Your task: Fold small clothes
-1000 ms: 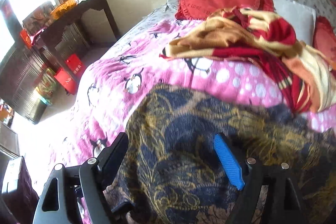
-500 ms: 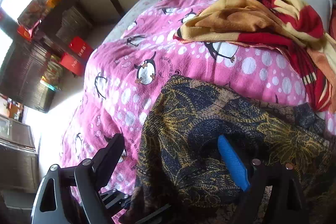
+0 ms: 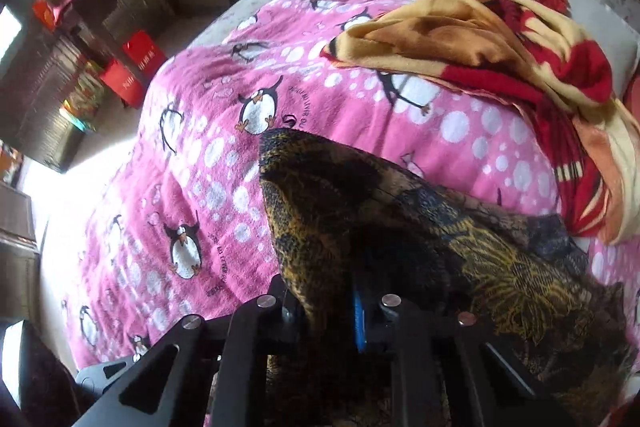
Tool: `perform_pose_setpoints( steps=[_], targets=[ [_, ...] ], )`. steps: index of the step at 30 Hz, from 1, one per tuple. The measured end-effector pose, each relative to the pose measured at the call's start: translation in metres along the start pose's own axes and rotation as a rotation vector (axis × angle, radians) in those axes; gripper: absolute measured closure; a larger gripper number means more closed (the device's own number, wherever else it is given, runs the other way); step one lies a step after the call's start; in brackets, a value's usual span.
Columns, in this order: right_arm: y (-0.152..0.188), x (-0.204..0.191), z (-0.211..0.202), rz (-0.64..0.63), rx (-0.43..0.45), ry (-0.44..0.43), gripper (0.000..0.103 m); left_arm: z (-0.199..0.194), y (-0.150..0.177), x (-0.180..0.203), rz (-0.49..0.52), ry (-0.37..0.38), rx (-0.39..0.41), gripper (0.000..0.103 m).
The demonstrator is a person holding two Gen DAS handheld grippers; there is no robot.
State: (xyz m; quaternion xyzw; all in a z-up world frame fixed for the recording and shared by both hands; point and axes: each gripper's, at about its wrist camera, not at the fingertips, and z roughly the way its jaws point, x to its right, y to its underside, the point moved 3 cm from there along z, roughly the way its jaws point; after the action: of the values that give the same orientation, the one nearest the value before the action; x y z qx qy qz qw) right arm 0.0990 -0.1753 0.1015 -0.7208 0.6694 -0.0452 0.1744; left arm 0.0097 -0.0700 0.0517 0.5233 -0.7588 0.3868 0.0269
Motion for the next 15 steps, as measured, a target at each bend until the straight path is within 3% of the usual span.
perform_pose_setpoints(
  steps=[1,6,8,10,12,15],
  targets=[
    [0.005,0.007,-0.008,0.016,0.033,-0.033,0.088,-0.002,0.003,-0.003,-0.003,-0.031,-0.001,0.031],
    [0.025,0.026,-0.029,0.070,0.114,-0.097,0.091,0.004,0.014,-0.011,0.000,-0.082,-0.020,0.028],
    [0.031,0.028,-0.035,0.094,0.136,-0.116,0.091,0.004,0.017,-0.005,0.009,-0.035,-0.042,0.045],
    [0.037,0.034,-0.044,0.105,0.160,-0.122,0.092,0.008,0.013,0.016,0.049,0.007,-0.081,0.078],
    [0.043,0.038,-0.054,0.107,0.183,-0.120,0.093,0.005,0.012,0.041,0.109,0.039,-0.083,0.086],
    [0.054,0.051,-0.082,0.109,0.243,-0.093,0.094,-0.005,0.007,0.085,0.199,0.110,-0.075,0.087]
  ],
)
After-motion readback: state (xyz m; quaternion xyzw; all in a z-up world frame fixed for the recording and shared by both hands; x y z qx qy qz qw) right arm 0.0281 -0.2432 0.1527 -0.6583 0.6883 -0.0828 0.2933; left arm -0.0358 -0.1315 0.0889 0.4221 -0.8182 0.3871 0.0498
